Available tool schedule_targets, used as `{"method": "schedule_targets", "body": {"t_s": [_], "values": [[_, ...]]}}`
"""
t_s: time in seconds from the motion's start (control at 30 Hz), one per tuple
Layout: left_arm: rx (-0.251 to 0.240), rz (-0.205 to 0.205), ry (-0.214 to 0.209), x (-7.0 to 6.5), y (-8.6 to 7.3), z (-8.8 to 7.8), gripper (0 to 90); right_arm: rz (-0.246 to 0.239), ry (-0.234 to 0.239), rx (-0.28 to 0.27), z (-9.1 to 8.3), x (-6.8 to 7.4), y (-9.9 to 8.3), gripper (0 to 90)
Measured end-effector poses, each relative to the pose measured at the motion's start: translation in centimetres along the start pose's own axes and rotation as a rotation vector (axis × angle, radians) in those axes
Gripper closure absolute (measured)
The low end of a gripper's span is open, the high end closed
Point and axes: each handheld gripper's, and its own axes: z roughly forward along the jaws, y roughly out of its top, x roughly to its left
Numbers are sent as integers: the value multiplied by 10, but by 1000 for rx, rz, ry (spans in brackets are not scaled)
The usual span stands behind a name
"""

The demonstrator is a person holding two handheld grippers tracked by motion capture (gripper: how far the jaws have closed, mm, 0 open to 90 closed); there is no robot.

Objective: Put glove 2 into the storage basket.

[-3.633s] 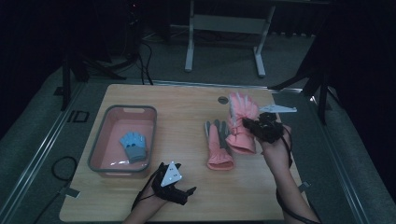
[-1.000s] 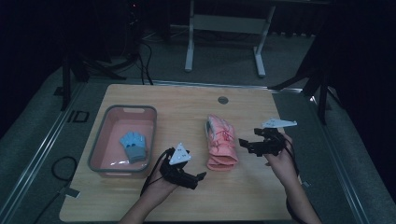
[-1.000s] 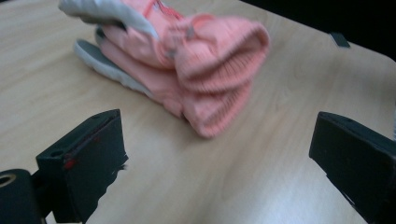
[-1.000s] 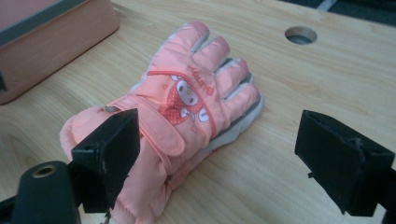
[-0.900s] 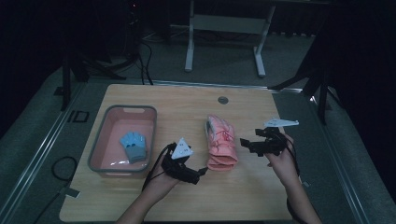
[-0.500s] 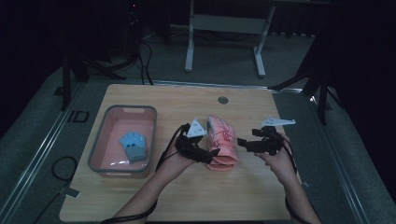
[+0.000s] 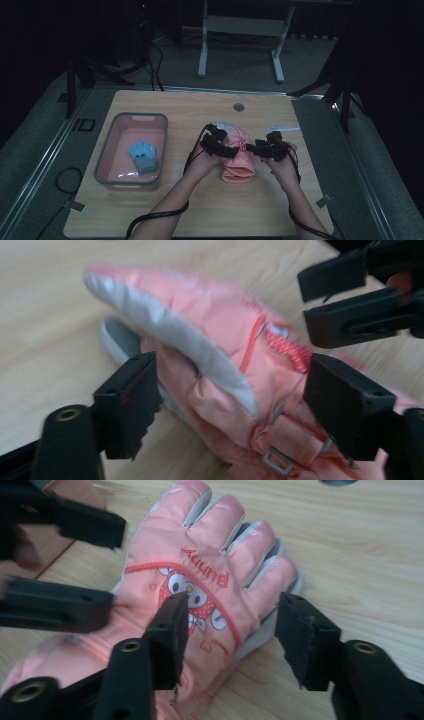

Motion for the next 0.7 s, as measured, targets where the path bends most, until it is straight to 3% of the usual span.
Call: {"method": "schedule_targets", "body": {"t_s": [0.1,0.13,0.17,0.23,0.47,0.53,0.7], "values": [[23,-37,-16,4,-5,6,191,31,0,8,6,-2,-4,420],[53,-80,-35,8,-11,12,191,53,13,18,9,-4,-6,420],[67,-101,-46,10,-14,15,185,102,29,33,16,-8,-13,418],[83,-139,-71,14,-19,19,181,138,44,56,22,-12,-18,405],[81,-232,-155,23,-34,32,183,275,108,133,40,-18,-25,397],[68,-244,-215,26,-36,32,284,282,137,136,43,-20,-26,439],[52,-221,-195,21,-33,32,543,233,122,121,43,-12,-26,637]]}}
